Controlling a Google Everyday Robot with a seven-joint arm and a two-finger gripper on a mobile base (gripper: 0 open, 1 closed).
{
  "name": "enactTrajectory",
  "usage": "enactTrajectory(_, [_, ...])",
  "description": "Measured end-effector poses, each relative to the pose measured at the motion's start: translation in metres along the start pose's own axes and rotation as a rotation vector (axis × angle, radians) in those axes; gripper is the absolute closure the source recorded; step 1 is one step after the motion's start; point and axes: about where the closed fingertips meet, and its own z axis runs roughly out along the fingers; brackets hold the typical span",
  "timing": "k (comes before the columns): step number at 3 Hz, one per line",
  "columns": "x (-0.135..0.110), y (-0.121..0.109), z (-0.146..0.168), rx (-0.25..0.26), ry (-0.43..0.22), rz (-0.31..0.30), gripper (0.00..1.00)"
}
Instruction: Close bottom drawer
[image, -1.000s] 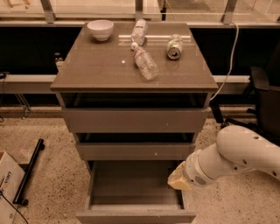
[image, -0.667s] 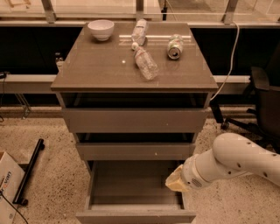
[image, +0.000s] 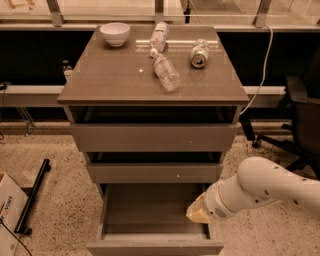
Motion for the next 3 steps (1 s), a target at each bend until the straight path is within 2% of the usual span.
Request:
enactTrajectory(1, [0.004,0.003,0.022,-0.033,-0.041,0.004,1.00])
enactTrajectory(3, [0.024,0.000,0.073,-0.156,-0.207,0.025,1.00])
